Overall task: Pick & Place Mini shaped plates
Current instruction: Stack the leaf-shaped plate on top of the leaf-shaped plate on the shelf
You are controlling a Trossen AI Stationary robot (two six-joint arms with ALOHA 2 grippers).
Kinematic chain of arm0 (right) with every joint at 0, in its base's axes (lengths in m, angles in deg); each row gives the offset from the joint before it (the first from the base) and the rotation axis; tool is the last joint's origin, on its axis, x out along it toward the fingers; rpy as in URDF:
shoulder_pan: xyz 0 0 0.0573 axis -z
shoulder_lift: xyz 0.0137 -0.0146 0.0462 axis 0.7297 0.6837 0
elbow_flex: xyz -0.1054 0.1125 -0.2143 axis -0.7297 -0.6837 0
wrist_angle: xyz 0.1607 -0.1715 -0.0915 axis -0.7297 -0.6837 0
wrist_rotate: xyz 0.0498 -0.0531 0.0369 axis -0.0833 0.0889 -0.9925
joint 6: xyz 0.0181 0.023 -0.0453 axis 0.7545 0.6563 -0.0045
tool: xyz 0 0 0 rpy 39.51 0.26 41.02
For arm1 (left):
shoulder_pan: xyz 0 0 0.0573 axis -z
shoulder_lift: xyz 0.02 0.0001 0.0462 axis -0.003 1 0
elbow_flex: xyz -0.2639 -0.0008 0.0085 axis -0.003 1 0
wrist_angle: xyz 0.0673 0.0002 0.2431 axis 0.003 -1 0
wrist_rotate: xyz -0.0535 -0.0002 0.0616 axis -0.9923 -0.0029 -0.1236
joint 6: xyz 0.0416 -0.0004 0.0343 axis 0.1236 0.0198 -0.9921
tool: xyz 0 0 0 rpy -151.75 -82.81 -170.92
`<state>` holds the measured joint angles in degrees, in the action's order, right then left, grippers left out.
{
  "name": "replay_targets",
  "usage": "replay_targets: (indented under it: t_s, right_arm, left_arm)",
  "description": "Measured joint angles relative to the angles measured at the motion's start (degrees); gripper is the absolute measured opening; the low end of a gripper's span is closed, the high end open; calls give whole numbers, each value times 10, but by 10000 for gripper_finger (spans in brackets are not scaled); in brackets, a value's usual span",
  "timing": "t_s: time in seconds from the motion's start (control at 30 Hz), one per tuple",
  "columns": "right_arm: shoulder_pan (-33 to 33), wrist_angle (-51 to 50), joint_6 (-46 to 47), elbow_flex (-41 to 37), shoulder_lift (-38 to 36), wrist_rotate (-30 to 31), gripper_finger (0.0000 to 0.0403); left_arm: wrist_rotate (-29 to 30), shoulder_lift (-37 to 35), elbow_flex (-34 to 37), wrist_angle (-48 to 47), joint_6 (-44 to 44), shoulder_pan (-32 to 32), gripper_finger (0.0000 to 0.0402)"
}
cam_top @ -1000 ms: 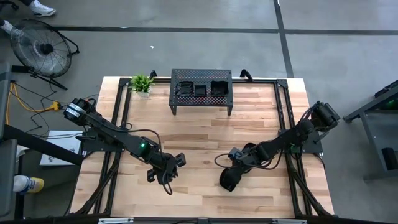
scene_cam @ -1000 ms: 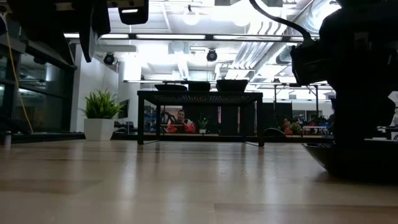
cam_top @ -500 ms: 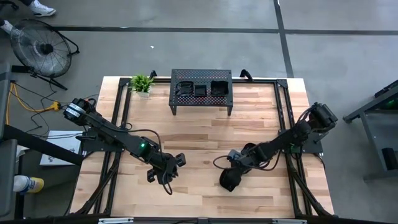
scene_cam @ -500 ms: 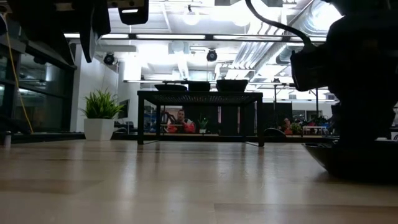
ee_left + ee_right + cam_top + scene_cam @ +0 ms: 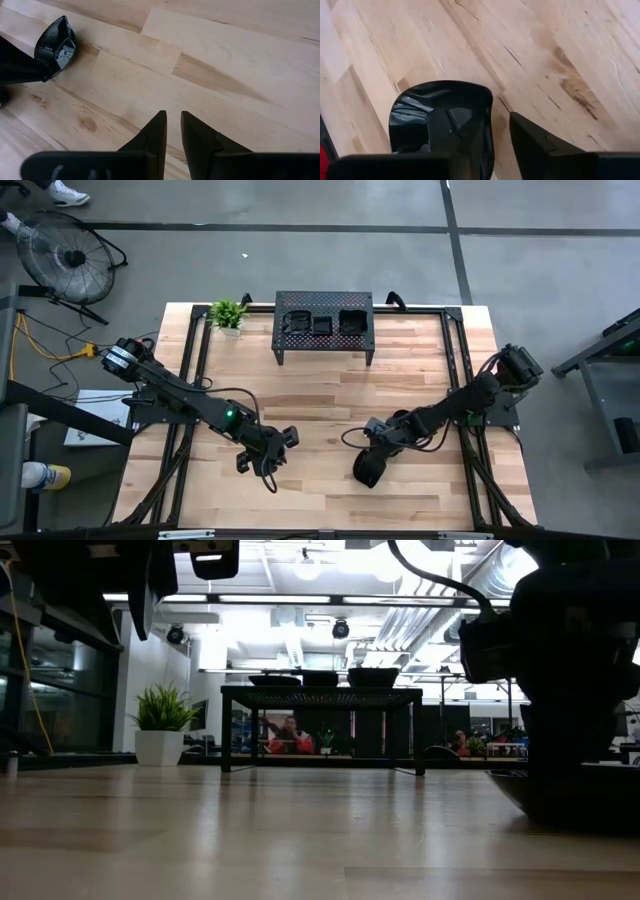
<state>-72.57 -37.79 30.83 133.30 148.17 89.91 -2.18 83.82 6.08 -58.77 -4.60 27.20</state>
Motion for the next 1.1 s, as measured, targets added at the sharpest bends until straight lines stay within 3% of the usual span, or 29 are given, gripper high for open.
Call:
replay_targets:
  t_s: [0.27, 0.67, 0.9, 1.1]
  right_arm:
    - [6, 5, -6, 0, 0, 7, 7]
    - [6, 34, -6, 5, -12, 57, 2]
    - [6, -15, -32, 37, -49, 144, 1]
    - [8, -58, -35, 56, -69, 258, 1]
  left_arm:
    - [0, 0, 0, 0, 0, 0, 53]
    - [11, 0, 0, 0, 1, 0, 53]
    - [71, 0, 0, 14, 0, 0, 53]
    - [110, 0, 0, 63, -7, 0, 53]
